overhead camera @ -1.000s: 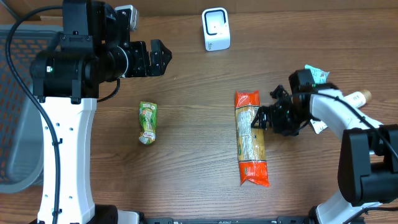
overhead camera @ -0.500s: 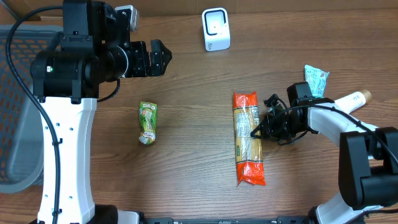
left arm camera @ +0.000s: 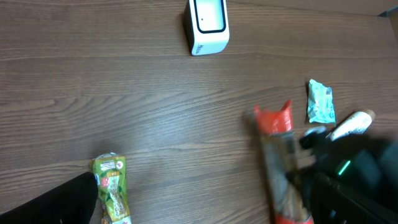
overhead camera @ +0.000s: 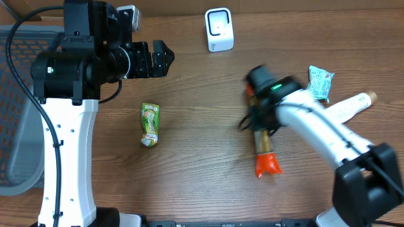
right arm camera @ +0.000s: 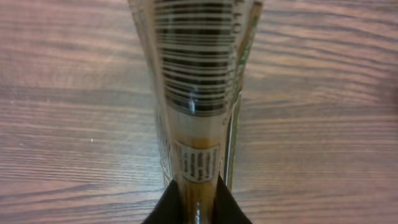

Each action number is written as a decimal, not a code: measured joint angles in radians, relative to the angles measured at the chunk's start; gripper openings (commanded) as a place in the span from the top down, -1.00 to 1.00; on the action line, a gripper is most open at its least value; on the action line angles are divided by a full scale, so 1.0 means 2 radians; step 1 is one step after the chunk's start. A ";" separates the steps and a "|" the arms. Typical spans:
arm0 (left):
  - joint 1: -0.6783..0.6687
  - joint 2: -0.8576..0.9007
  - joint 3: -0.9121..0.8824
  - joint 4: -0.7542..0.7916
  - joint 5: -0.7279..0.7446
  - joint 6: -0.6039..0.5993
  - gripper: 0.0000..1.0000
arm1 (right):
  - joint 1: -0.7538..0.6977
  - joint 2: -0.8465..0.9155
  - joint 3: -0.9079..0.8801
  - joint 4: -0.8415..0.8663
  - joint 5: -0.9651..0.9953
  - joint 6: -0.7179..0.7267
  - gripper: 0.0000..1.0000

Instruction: Scan the item barcode

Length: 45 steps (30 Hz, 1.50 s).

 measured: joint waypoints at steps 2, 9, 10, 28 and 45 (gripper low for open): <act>0.000 0.000 0.000 0.000 0.000 0.000 -0.99 | 0.065 0.005 0.000 -0.005 0.053 0.022 -0.11; 0.000 0.000 0.000 0.000 0.000 0.000 -0.99 | 0.179 0.059 0.002 0.040 0.096 0.042 -0.73; 0.000 0.000 0.000 0.000 0.000 0.000 -0.99 | 0.184 0.062 0.002 0.043 0.093 0.043 -0.75; 0.000 0.000 0.000 0.000 0.000 0.000 -0.99 | -0.011 0.038 0.052 0.017 -0.063 -0.035 -1.00; 0.000 0.000 0.000 0.000 0.000 0.000 -0.99 | -0.036 0.029 -0.136 0.146 -0.211 -0.123 0.78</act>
